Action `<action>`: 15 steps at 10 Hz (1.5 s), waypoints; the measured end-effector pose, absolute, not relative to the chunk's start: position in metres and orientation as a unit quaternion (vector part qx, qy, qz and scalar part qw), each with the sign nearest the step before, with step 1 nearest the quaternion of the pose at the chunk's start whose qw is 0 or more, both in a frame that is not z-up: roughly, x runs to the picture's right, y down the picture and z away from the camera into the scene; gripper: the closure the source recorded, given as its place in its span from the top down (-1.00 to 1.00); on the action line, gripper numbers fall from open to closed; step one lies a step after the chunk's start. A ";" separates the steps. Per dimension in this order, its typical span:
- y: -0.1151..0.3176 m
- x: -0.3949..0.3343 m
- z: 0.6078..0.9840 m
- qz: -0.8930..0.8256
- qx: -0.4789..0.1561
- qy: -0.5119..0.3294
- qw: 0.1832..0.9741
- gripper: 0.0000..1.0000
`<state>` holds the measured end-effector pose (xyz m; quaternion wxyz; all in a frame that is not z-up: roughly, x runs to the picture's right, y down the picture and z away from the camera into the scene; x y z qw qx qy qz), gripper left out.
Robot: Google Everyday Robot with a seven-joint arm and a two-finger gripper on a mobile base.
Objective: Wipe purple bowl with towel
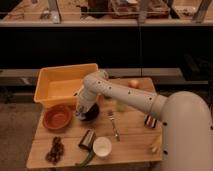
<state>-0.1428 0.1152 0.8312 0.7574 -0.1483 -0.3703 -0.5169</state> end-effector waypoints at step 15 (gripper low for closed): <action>0.112 -0.083 0.851 -0.498 -0.167 -0.333 0.783 -1.00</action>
